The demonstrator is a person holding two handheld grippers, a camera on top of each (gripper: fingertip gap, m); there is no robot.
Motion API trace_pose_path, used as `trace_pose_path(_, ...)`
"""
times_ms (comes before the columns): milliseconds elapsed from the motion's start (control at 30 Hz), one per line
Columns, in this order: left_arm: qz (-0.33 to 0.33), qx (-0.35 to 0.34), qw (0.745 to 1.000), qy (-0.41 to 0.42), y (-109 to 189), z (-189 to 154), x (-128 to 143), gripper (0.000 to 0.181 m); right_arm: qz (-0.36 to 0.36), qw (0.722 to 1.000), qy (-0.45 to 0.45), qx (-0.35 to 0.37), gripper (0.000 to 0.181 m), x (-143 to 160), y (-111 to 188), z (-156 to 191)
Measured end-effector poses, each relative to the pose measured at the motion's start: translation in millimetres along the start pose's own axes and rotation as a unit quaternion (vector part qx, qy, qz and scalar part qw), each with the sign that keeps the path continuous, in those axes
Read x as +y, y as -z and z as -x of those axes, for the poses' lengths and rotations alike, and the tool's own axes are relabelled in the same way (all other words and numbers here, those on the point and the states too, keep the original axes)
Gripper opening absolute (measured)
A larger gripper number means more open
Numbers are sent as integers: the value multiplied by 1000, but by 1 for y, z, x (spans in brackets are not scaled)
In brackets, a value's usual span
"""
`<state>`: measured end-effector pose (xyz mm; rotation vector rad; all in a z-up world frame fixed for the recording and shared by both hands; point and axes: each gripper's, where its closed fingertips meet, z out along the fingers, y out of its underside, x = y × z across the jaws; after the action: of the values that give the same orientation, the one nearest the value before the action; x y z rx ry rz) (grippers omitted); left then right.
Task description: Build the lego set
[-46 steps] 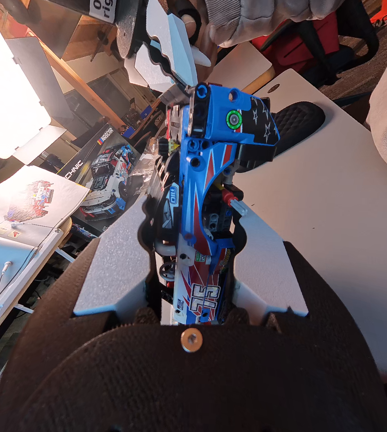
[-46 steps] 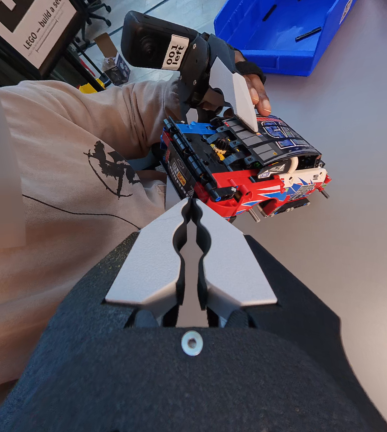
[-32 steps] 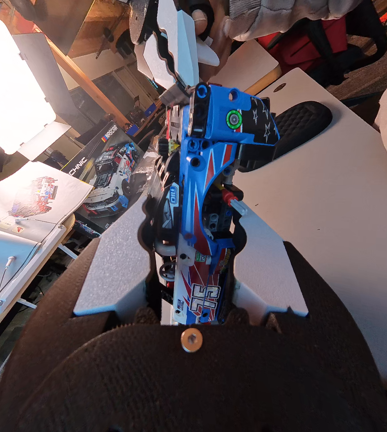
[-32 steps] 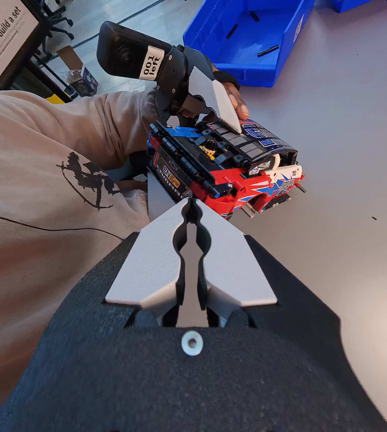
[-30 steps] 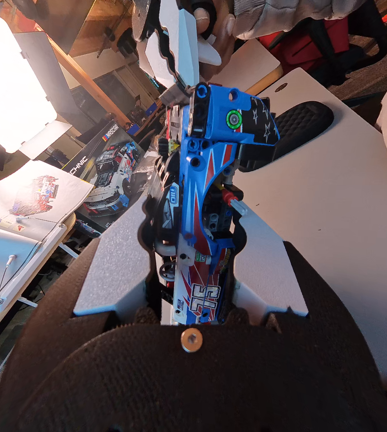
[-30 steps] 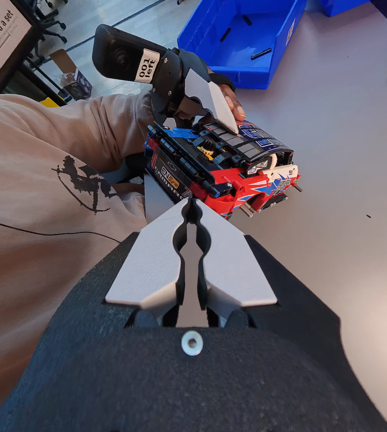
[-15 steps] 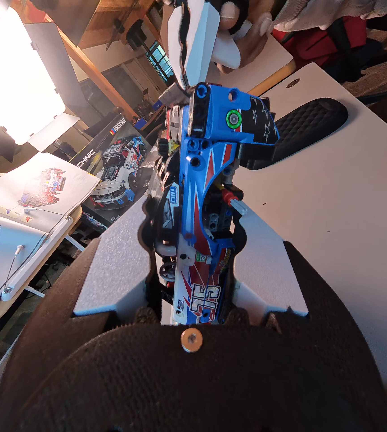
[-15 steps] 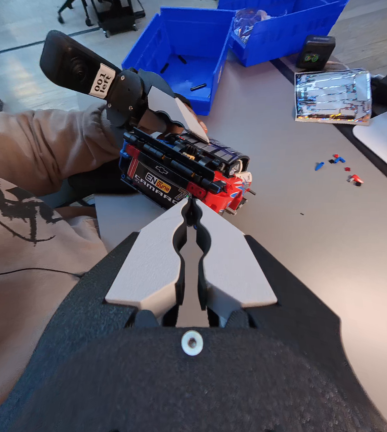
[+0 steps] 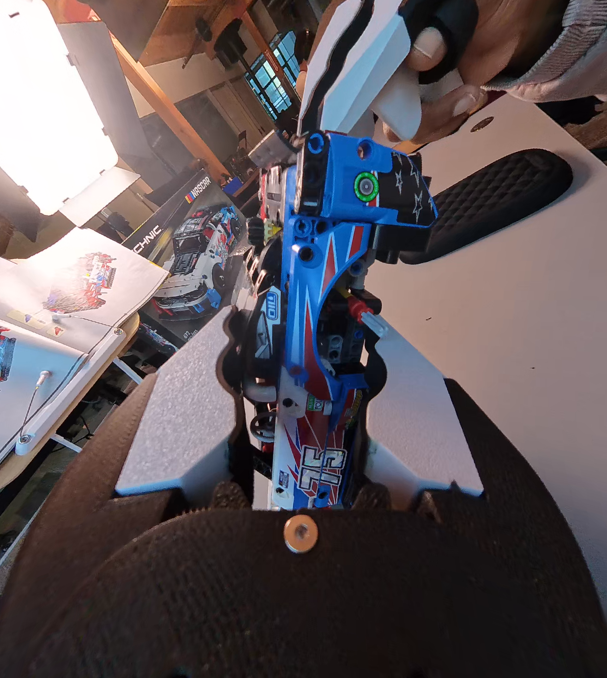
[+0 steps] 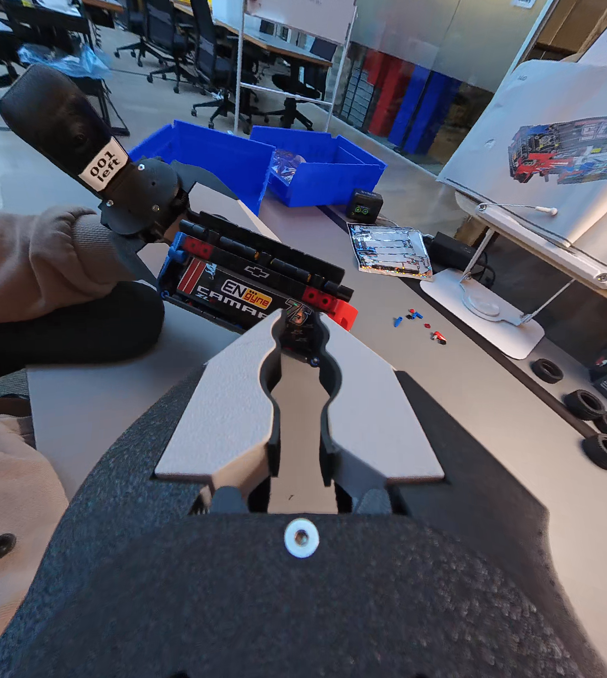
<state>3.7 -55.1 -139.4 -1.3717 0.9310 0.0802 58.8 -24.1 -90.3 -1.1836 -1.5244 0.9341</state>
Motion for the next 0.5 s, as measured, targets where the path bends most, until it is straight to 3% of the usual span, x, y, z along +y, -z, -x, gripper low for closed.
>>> trace_pose_path(133, 3, -1, 1000, -1, 0, 0, 0, 67, -8, 1000, -7, -4, 21, 1, 0, 4)
trace_pose_path(500, 7, -1, 1000, -2, 2, 2, 2, 67, -20, 999, 6, -49, 83, 1, -1, 33)
